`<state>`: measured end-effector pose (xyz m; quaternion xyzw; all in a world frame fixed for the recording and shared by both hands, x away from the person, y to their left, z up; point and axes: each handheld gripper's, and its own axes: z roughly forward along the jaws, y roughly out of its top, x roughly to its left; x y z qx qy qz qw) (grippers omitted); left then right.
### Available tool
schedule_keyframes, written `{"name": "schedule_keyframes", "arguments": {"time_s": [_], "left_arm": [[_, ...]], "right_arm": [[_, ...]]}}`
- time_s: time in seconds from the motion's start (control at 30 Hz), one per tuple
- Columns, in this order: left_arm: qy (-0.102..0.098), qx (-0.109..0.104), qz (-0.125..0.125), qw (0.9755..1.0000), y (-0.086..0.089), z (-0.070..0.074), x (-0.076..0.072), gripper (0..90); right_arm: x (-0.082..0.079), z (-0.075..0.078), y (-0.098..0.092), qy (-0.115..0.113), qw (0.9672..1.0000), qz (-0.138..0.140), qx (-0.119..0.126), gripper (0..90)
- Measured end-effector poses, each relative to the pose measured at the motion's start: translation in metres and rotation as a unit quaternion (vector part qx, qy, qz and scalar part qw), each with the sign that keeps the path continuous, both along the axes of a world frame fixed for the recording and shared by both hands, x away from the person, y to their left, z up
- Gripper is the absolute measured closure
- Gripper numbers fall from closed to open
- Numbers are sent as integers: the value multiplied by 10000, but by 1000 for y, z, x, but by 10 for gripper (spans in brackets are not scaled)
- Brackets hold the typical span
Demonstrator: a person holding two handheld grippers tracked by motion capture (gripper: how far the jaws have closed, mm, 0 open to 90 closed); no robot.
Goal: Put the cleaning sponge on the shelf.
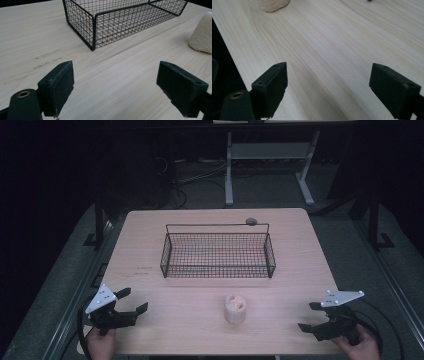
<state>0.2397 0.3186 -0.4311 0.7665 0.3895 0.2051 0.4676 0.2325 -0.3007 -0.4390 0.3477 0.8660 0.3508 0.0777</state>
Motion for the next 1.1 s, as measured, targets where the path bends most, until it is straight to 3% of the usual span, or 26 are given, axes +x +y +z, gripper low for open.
{"name": "schedule_keyframes", "arguments": {"time_s": [0.43, 1.1], "left_arm": [[8, 28, -23, 10000, -1, 0, 0, 139], [-9, 39, 5, 10000, 1, 0, -2, 139]], "right_arm": [[5, 1, 9, 57, 9998, 154, -119, 145], [13, 20, 32, 53, 9975, 582, -404, 145]]}}
